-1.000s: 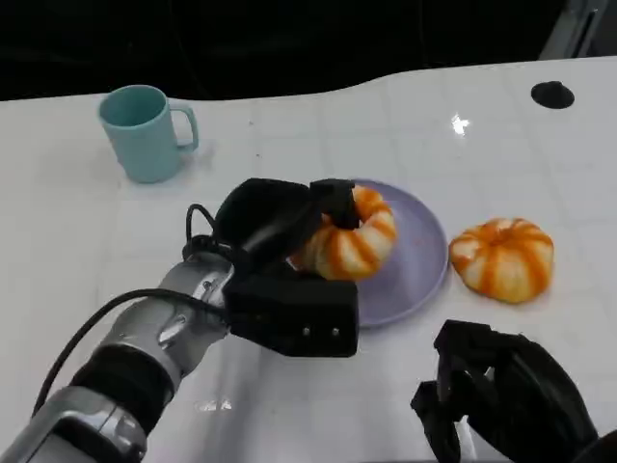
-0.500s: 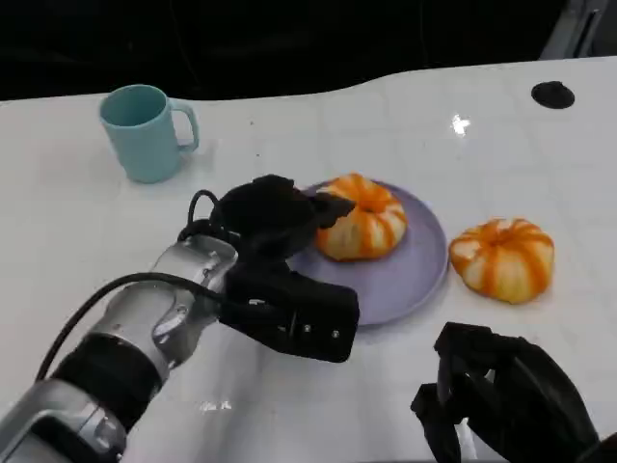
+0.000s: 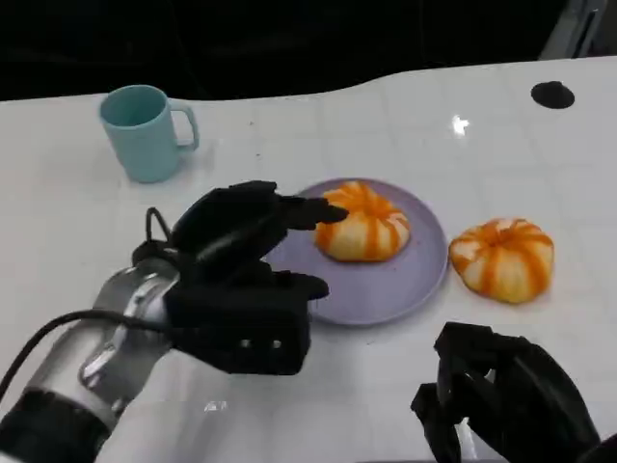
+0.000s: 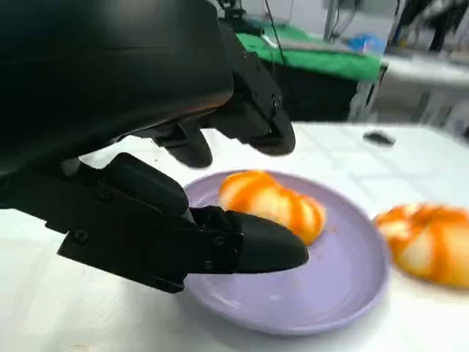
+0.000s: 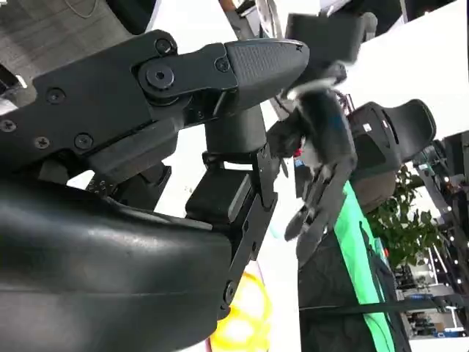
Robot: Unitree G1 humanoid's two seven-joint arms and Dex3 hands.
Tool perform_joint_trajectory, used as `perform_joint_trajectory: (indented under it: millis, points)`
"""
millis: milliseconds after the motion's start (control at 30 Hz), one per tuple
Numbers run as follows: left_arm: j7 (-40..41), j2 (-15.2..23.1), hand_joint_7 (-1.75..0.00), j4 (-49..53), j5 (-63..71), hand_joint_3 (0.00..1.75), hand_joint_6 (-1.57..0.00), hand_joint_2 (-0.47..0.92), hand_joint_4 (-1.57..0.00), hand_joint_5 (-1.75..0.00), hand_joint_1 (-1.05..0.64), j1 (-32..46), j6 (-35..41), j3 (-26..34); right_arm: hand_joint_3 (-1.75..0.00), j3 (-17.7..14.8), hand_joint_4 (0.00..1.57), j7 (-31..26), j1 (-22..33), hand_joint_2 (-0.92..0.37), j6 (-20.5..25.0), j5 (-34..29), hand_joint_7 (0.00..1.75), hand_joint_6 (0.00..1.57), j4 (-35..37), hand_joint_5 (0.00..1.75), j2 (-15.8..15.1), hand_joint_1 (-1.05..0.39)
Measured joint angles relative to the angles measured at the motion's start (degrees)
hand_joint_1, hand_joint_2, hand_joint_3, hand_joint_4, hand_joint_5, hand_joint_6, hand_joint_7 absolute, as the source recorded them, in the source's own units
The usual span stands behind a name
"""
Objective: Grasp the bread from the table and place it into the plate.
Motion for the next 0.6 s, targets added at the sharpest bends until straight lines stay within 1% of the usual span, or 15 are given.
perform_joint_trajectory:
  millis: [33,100,133,167,233,333,400,433,600]
  points:
    - [-0.3,-0.2,-0.93,-0.7,-2.7,0.3,-0.54,0.92,-0.43,-1.36,-0.67,1.4,-1.0,1.3,-0.34,0.0,1.2,-0.1,0.0,-0.92,0.0,0.0,1.51,1.04,-0.1,1.64,0.0,-0.95]
    - [-1.7,-1.0,-1.12,-2.2,-8.9,0.27,-0.51,0.92,-0.48,-1.47,-0.62,4.1,-2.6,4.0,-0.35,0.1,1.2,-0.1,0.1,-0.92,0.0,0.0,1.51,1.04,-0.3,1.65,0.0,-0.95]
    - [-3.0,-1.4,-1.26,-3.1,-12.0,0.27,-0.51,0.92,-0.52,-1.59,-0.61,5.3,-3.0,5.1,-0.35,0.1,1.2,-0.1,0.2,-0.92,0.0,0.0,1.51,1.03,-0.3,1.65,0.0,-0.95]
    - [-4.3,-2.0,-1.35,-3.9,-15.4,0.28,-0.51,0.92,-0.54,-1.66,-0.6,6.5,-3.3,6.2,-0.35,0.1,1.19,-0.2,0.2,-0.92,0.0,-0.1,1.51,1.03,-0.4,1.65,0.0,-0.95]
    - [-7.1,-3.1,-1.5,-5.7,-21.5,0.31,-0.52,0.92,-0.61,-1.73,-0.59,9.1,-4.0,8.1,-0.35,0.3,1.19,-0.4,0.2,-0.92,0.1,-0.1,1.51,1.03,-0.7,1.65,-0.1,-0.95]
    - [-11.0,-4.3,-1.61,-8.9,-29.2,0.31,-0.54,0.92,-0.68,-1.74,-0.62,13.0,-3.9,10.0,-0.35,0.4,1.19,-0.7,0.3,-0.92,0.3,-0.1,1.51,1.03,-1.0,1.65,-0.2,-0.95]
    - [-13.4,-4.8,-1.65,-12.3,-33.9,0.28,-0.55,0.92,-0.69,-1.75,-0.63,15.9,-1.2,11.1,-0.35,0.5,1.19,-0.8,0.2,-0.92,0.5,-0.1,1.5,1.03,-1.1,1.65,-0.2,-0.95]
    - [-14.5,-5.2,-1.7,-14.3,-36.4,0.28,-0.57,0.92,-0.73,-1.75,-0.61,17.6,0.6,11.7,-0.34,0.5,1.19,-0.8,0.2,-0.92,0.6,0.0,1.5,1.03,-1.1,1.66,-0.2,-0.95]
    - [-17.4,-7.7,-1.75,-21.0,-45.3,0.37,-0.61,0.92,-0.82,-1.75,-0.62,25.5,7.0,13.4,-0.34,0.6,1.2,-0.8,0.2,-0.92,0.8,0.0,1.5,1.03,-1.2,1.66,-0.2,-0.95]
